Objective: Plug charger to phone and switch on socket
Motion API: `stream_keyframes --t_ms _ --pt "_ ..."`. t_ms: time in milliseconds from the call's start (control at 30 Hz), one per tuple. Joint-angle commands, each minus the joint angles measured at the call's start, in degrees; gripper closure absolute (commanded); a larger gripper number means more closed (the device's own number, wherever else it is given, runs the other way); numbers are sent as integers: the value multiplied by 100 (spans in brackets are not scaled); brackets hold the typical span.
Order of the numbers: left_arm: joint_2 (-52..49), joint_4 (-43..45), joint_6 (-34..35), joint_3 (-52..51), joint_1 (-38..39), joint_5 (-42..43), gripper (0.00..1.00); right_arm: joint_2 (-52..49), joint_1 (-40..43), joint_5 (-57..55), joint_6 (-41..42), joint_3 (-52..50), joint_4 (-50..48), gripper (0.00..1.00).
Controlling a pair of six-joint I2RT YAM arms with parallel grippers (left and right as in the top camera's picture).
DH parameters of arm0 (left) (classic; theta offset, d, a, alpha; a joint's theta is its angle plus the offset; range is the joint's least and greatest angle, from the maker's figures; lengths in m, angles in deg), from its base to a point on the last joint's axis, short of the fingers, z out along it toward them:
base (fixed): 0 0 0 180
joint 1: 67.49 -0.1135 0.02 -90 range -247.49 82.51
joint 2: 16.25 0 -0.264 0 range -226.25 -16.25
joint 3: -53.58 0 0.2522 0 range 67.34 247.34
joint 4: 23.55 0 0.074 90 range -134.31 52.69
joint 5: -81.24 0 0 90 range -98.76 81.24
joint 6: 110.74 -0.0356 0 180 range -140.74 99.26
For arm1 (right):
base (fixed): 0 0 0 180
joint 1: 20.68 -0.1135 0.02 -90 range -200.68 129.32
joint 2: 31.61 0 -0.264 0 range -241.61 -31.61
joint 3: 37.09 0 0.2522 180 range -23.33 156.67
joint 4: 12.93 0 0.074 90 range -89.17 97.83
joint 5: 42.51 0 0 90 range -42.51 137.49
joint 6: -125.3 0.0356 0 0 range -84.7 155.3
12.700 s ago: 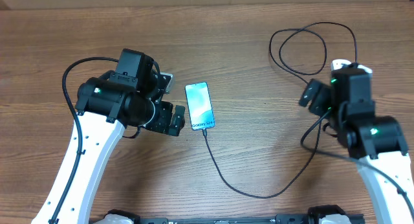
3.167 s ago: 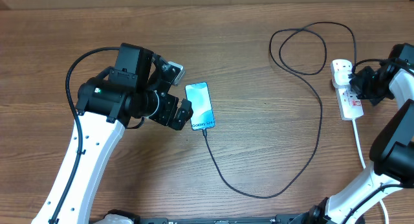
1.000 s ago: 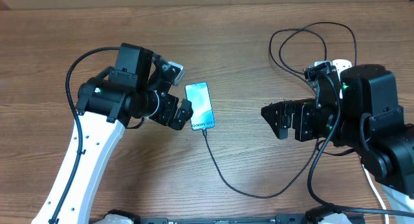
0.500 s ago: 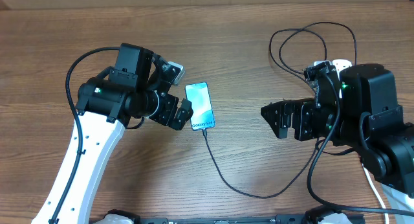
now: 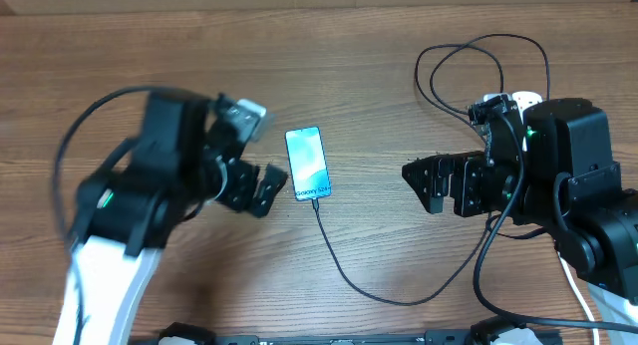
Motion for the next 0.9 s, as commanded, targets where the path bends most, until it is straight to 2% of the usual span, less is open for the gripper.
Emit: stream_keyframes --t_ms 0,267,400,600,867 --pt "745 48 2 15 -260 -94 0 -2 -28 -9 -33 83 -24 0" --pt "2186 225 7 -243 -1152 -46 1 -2 -26 -9 -33 81 -24 0" --pt "2682 107 2 -339 -1241 -50 0 -2 -28 -9 -33 83 -24 0" --pt "2828 -87 -2 -345 -1241 -96 0 -2 -26 -9 -33 81 -24 0" --pt "2887 116 -186 -664 -1244 -118 1 -2 -26 -9 -33 81 -24 0"
